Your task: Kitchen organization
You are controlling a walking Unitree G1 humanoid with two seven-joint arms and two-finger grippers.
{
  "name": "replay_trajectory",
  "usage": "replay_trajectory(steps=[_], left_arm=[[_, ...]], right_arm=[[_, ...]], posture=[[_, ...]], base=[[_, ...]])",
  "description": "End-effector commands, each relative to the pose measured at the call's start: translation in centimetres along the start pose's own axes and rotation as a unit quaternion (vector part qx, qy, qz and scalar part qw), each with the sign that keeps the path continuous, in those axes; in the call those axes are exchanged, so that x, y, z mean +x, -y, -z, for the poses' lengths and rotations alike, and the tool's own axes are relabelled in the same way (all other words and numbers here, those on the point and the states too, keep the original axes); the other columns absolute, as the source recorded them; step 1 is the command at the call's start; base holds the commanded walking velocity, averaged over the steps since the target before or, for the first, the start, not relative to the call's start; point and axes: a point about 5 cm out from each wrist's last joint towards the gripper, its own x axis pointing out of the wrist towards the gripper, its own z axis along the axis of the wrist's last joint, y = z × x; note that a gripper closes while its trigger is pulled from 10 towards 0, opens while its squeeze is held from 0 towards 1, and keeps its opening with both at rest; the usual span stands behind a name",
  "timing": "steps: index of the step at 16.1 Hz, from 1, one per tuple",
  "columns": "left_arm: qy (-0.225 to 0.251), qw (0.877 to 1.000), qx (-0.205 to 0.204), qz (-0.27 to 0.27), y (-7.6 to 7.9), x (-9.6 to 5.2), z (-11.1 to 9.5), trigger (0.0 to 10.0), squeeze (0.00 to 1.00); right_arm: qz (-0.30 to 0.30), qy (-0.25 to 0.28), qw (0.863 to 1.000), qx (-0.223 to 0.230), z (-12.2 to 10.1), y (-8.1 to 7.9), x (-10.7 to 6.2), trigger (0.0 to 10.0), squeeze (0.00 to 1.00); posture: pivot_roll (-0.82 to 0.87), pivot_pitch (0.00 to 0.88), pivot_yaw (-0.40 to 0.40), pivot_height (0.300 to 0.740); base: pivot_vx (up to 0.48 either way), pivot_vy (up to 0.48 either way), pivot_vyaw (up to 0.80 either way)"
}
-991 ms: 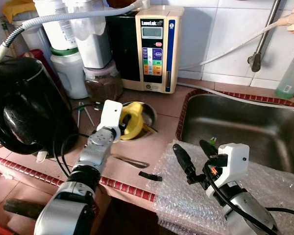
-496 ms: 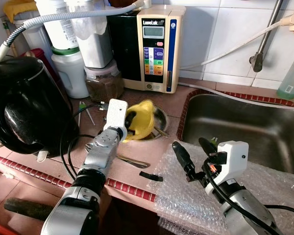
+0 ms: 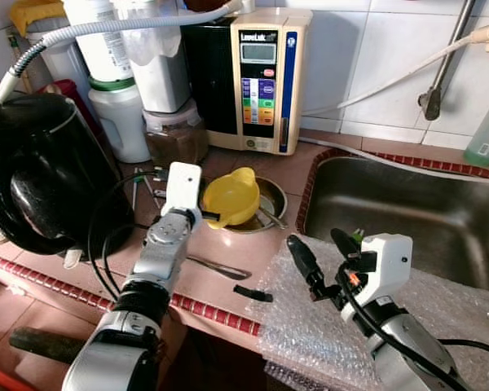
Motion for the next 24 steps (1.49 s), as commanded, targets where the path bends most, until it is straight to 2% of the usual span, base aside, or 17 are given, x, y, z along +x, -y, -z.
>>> replay_trajectory(steps=[1,3,4,5,6,10,12,18,24], left_arm=[[0.004,1.0,0.002,-0.01,-0.4,0.1,-0.3,0.0,0.0],[0.019,1.0,0.01,-0.021,-0.4,0.1,-0.8,0.0,0.0],[0.04,0.999,-0.005,-0.012,-0.2,0.1,-1.4,4.0,0.36],[0.047,0.999,-0.002,-0.014,-0.3,0.1,-1.5,10.0,0.73],[0.054,0.998,-0.028,0.022,0.2,0.0,-1.8,10.0,1.0],[0.049,0.994,-0.041,0.084,0.5,0.0,-1.8,10.0,1.0],[0.025,0.994,-0.016,0.109,0.3,0.2,-1.5,10.0,1.0],[-0.024,0.995,0.032,0.092,-1.4,0.3,-0.4,10.0,1.0],[-0.079,0.991,0.051,0.098,-1.6,0.3,0.7,10.0,1.0]], right_arm=[[-0.002,0.006,1.0,-0.002,-0.2,0.0,0.1,10.0,0.0],[-0.001,0.007,1.0,-0.003,-0.3,0.1,0.2,10.0,0.0],[-0.001,0.008,1.0,-0.003,-0.3,0.1,0.2,10.0,0.0],[0.0,0.008,1.0,-0.003,-0.2,0.1,0.2,10.0,0.0],[-0.001,0.007,1.0,-0.004,-0.2,0.1,0.2,10.0,0.0],[0.0,0.007,1.0,-0.004,-0.2,0.1,0.2,10.0,0.0],[-0.002,0.007,1.0,-0.004,-0.2,0.0,0.2,10.0,0.0],[-0.007,0.007,1.0,-0.007,-0.6,0.5,-0.3,10.0,0.0],[-0.011,0.001,1.0,-0.008,-0.4,0.3,-0.4,10.0,0.0]], posture=[[-0.05,0.0,0.098,0.74],[-0.05,0.0,0.097,0.74],[-0.05,0.0,0.096,0.74],[-0.05,0.0,0.096,0.74],[-0.05,0.0,0.096,0.74],[-0.05,0.0,0.097,0.74],[-0.05,0.0,0.097,0.74],[-0.05,0.0,0.092,0.74],[-0.05,0.0,0.086,0.74]], base=[[0.0,0.0,0.0],[0.0,0.0,0.0],[0.0,0.0,0.0],[0.0,0.0,0.0],[0.0,0.0,0.0],[0.0,0.0,0.0],[0.0,0.0,0.0],[0.0,0.0,0.0],[0.0,0.0,0.0]])
